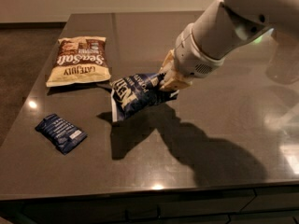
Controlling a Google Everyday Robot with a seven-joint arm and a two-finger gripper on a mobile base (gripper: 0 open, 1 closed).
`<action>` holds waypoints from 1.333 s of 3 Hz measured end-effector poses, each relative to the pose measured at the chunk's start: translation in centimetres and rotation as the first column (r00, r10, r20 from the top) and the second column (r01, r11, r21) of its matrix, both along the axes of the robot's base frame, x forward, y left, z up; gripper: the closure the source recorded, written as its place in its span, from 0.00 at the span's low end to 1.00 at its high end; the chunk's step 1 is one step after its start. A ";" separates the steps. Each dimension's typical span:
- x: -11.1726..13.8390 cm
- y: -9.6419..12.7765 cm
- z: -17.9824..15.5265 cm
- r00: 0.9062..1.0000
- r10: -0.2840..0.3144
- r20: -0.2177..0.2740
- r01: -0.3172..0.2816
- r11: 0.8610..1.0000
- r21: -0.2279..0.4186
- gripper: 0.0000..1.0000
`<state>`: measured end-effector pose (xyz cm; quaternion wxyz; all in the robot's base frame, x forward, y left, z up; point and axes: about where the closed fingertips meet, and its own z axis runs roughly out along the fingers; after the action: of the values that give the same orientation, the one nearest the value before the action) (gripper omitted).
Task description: Move blue chip bag near rxbar blueberry
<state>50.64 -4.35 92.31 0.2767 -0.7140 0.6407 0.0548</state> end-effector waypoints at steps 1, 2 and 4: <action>-2.0 2.6 -0.2 0.998 0.048 0.031 -0.048 0.999 -0.004 1.00; -3.6 5.0 -0.6 0.994 0.103 0.046 -0.102 0.995 -0.015 1.00; -4.6 7.3 -1.9 0.991 0.118 0.065 -0.115 0.992 -0.043 0.61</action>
Offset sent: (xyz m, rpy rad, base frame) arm -0.0533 0.0768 -0.0146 -0.0205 -0.0580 0.1667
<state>46.00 2.96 90.42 0.2805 -0.7569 0.5893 0.0341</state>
